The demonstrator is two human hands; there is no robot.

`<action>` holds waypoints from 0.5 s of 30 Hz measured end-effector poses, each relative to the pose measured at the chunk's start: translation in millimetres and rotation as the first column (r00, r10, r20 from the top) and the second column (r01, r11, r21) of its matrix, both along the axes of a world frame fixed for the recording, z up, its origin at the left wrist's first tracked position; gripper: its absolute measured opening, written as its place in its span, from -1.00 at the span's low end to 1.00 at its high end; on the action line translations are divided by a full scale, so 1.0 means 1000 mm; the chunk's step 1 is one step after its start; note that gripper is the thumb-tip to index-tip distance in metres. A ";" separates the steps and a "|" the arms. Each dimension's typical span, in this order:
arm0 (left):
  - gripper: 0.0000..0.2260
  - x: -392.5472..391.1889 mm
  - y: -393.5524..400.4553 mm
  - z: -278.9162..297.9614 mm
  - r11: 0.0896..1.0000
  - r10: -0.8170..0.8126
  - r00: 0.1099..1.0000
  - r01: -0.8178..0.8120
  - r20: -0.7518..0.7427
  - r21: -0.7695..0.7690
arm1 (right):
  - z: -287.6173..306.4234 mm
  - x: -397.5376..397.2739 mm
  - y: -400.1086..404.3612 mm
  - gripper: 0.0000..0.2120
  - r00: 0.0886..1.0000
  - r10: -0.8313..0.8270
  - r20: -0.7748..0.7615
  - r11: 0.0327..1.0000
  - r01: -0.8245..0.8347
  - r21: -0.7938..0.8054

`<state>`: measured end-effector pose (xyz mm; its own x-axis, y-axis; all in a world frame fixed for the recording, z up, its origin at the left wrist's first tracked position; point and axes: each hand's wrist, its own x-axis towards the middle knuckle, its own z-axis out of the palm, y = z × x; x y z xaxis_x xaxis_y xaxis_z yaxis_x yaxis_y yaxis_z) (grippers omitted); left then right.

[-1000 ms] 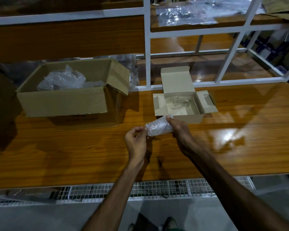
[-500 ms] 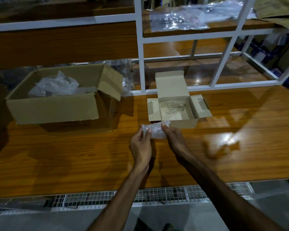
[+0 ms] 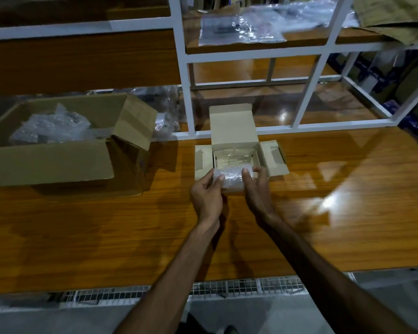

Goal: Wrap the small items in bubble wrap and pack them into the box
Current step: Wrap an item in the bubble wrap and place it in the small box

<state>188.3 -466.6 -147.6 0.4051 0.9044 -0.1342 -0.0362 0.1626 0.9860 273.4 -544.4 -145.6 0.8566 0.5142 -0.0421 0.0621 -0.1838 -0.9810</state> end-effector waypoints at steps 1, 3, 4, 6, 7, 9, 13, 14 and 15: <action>-0.65 0.008 0.003 -0.001 1.000 -0.006 1.000 0.006 -0.003 0.002 | -0.002 0.008 0.000 -0.59 1.000 -0.009 0.007 1.000 0.009 0.008; -0.68 0.024 0.009 -0.003 1.000 -0.025 0.999 0.025 -0.027 0.000 | -0.007 0.023 0.004 -0.61 0.997 -0.030 0.067 1.000 0.029 0.006; -0.67 0.031 0.012 -0.004 1.000 -0.026 0.999 0.026 -0.047 -0.001 | -0.008 0.030 0.007 -0.63 0.992 -0.039 0.117 0.999 0.041 -0.016; -0.65 0.044 0.019 -0.008 1.000 -0.027 0.995 0.028 -0.093 0.002 | -0.010 0.043 0.016 -0.64 0.980 -0.060 0.189 0.995 0.075 -0.070; -0.65 0.049 0.022 -0.008 1.000 -0.027 0.992 0.028 -0.121 0.009 | -0.009 0.049 0.021 -0.63 0.977 -0.075 0.197 0.990 0.096 -0.100; -0.68 0.060 0.031 -0.011 0.999 -0.031 0.984 0.035 -0.178 0.020 | -0.007 0.061 0.031 -0.60 0.976 -0.101 0.195 0.969 0.141 -0.203; -0.80 0.076 0.050 -0.014 0.994 -0.081 0.944 0.100 -0.321 0.041 | -0.006 0.086 0.041 -0.63 0.993 -0.037 0.113 0.928 0.076 -0.364; -0.81 0.079 0.055 -0.014 0.988 -0.108 0.925 0.140 -0.363 0.061 | -0.005 0.092 0.042 -0.69 0.993 -0.029 0.113 0.917 0.071 -0.393; -0.80 0.082 0.060 -0.013 0.979 -0.137 0.901 0.187 -0.411 0.084 | -0.006 0.097 0.043 -0.75 0.990 -0.025 0.138 0.898 0.083 -0.432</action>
